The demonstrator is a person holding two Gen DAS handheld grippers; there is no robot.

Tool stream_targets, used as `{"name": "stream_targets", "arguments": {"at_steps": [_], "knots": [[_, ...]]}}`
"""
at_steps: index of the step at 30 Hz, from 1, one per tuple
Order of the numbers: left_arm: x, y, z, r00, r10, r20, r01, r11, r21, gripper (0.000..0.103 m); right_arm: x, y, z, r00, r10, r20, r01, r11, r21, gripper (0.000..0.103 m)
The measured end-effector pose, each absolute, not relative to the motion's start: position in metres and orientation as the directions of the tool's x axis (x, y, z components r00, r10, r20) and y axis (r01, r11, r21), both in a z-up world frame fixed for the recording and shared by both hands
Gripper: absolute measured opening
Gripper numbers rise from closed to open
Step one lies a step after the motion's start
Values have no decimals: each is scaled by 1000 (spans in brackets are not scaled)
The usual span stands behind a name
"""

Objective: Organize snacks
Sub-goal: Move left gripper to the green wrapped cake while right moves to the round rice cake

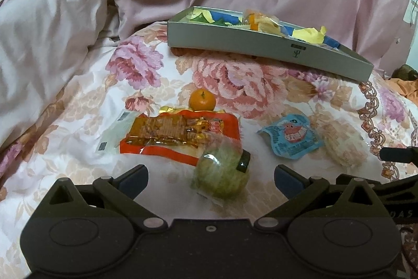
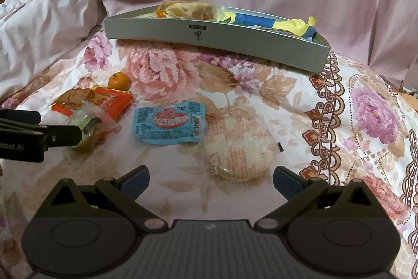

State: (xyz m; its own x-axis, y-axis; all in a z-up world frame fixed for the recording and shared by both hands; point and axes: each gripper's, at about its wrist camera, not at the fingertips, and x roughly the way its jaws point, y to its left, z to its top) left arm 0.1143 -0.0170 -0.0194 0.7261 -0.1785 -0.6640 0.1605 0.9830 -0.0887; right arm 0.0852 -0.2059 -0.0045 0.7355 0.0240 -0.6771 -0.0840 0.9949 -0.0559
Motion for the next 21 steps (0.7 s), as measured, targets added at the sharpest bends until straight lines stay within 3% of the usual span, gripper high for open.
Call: {"name": "stream_targets", "arguments": {"at_steps": [21], "knots": [[133,-26,-30,709,-192,-679,200,977,-68,102,141,-229,-24,758,36,-651,-63,998,-18,103]]}}
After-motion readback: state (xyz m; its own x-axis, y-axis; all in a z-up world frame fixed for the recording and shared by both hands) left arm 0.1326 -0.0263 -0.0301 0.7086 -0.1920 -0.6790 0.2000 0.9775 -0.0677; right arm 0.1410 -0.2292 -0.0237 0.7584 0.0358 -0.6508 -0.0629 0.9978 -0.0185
